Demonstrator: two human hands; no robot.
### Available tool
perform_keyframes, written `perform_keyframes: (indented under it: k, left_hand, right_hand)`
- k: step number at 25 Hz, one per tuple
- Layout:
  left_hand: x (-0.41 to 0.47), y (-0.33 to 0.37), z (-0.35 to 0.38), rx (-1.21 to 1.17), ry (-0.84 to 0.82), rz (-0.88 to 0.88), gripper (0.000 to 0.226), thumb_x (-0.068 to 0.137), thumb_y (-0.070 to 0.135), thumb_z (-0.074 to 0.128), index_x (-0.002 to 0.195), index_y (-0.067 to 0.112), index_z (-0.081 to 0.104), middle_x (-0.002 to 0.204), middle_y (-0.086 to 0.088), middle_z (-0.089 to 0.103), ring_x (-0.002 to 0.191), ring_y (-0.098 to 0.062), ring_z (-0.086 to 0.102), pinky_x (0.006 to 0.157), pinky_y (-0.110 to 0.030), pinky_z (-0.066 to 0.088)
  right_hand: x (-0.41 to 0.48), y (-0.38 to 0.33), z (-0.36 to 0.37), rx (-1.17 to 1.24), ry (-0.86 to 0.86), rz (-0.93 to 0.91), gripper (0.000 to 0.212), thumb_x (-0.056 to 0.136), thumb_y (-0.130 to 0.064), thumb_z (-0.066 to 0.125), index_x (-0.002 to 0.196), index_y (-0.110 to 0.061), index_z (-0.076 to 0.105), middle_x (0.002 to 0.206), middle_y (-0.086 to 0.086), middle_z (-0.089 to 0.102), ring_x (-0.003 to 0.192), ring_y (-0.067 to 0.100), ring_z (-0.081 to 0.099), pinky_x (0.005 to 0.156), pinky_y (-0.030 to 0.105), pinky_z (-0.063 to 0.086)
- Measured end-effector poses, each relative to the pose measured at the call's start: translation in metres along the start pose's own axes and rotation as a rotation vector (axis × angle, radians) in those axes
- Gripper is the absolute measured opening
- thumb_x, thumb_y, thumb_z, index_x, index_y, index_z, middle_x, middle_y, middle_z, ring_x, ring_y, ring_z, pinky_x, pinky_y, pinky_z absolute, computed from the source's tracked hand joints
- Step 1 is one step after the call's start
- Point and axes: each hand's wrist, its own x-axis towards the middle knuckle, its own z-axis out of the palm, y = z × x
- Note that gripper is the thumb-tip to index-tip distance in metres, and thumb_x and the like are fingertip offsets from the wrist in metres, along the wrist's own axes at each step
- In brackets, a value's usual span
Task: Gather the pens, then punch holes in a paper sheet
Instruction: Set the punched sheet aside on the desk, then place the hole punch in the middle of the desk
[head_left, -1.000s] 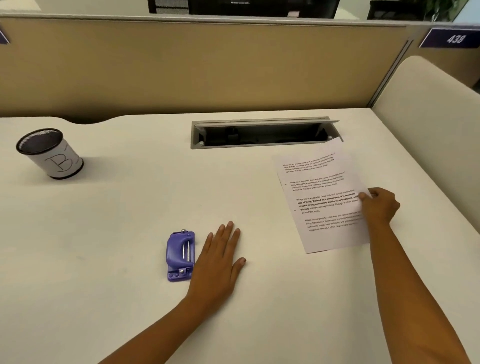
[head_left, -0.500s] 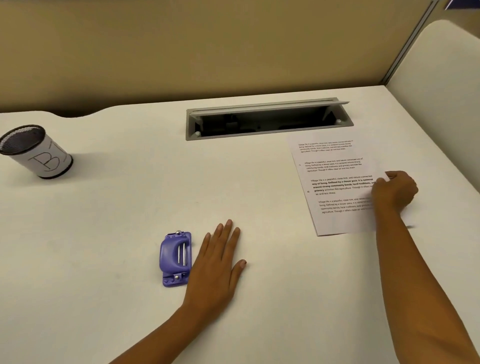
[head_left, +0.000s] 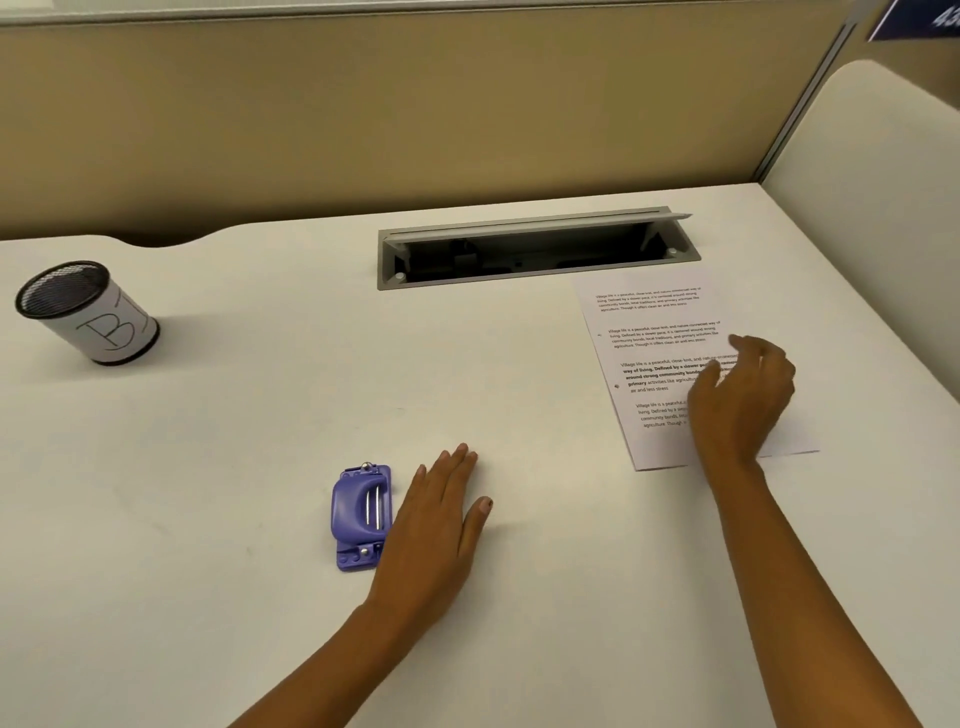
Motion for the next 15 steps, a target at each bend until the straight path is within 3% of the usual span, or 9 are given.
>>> perform_keyframes:
  k: [2, 4, 6, 8, 12, 15]
  left_hand:
    - [-0.004, 0.005, -0.015, -0.065, 0.077, -0.053, 0.048, 0.098, 0.038, 0.039, 0.144, 0.03, 0.032, 0.147, 0.022, 0.03, 0.138, 0.004, 0.022, 0.111, -0.01, 0.013]
    - [-0.012, 0.002, -0.033, -0.054, 0.228, -0.085, 0.035, 0.096, 0.03, 0.047, 0.13, 0.025, 0.05, 0.126, 0.013, 0.053, 0.12, -0.007, 0.048, 0.096, -0.016, 0.035]
    - [-0.018, -0.012, -0.051, 0.018, 0.342, -0.108, 0.024, 0.094, 0.021, 0.052, 0.116, 0.018, 0.06, 0.107, 0.007, 0.055, 0.102, -0.015, 0.054, 0.081, -0.017, 0.038]
    - [-0.023, -0.03, -0.067, -0.018, 0.371, -0.226, 0.022, 0.09, 0.016, 0.059, 0.112, 0.015, 0.062, 0.105, 0.002, 0.052, 0.094, -0.018, 0.053, 0.071, -0.015, 0.036]
    - [-0.026, -0.047, -0.081, -0.368, 0.331, -0.575, 0.033, 0.084, 0.019, 0.069, 0.114, 0.017, 0.057, 0.102, -0.007, 0.06, 0.084, -0.027, 0.061, 0.065, -0.025, 0.044]
    - [-0.025, -0.046, -0.081, -0.562, 0.335, -0.648, 0.026, 0.084, 0.017, 0.069, 0.108, 0.016, 0.058, 0.094, -0.006, 0.066, 0.081, -0.028, 0.067, 0.059, -0.025, 0.049]
  right_hand:
    - [-0.022, -0.019, -0.009, 0.042, -0.037, -0.082, 0.04, 0.085, -0.001, 0.055, 0.125, -0.001, 0.053, 0.127, 0.019, 0.054, 0.122, 0.033, 0.046, 0.106, 0.042, 0.035]
    - [-0.05, -0.041, -0.018, 0.07, -0.106, -0.17, 0.043, 0.086, -0.001, 0.055, 0.129, 0.0, 0.05, 0.132, 0.019, 0.052, 0.127, 0.034, 0.043, 0.11, 0.043, 0.032]
    - [-0.081, -0.061, -0.025, 0.087, -0.189, -0.26, 0.047, 0.088, -0.002, 0.054, 0.134, 0.0, 0.046, 0.137, 0.018, 0.048, 0.132, 0.034, 0.039, 0.112, 0.045, 0.03]
    - [-0.112, -0.075, -0.029, 0.095, -0.29, -0.35, 0.051, 0.089, -0.005, 0.053, 0.138, 0.0, 0.04, 0.144, 0.016, 0.043, 0.136, 0.031, 0.034, 0.113, 0.045, 0.027]
    - [-0.166, -0.093, -0.024, 0.053, -0.569, -0.5, 0.064, 0.095, -0.03, 0.043, 0.148, -0.005, 0.017, 0.158, 0.008, 0.014, 0.146, 0.021, 0.006, 0.119, 0.037, 0.009]
    - [-0.19, -0.092, -0.014, -0.021, -0.684, -0.549, 0.071, 0.095, -0.048, 0.027, 0.15, -0.01, 0.002, 0.159, 0.003, -0.005, 0.146, 0.015, -0.011, 0.119, 0.032, -0.002]
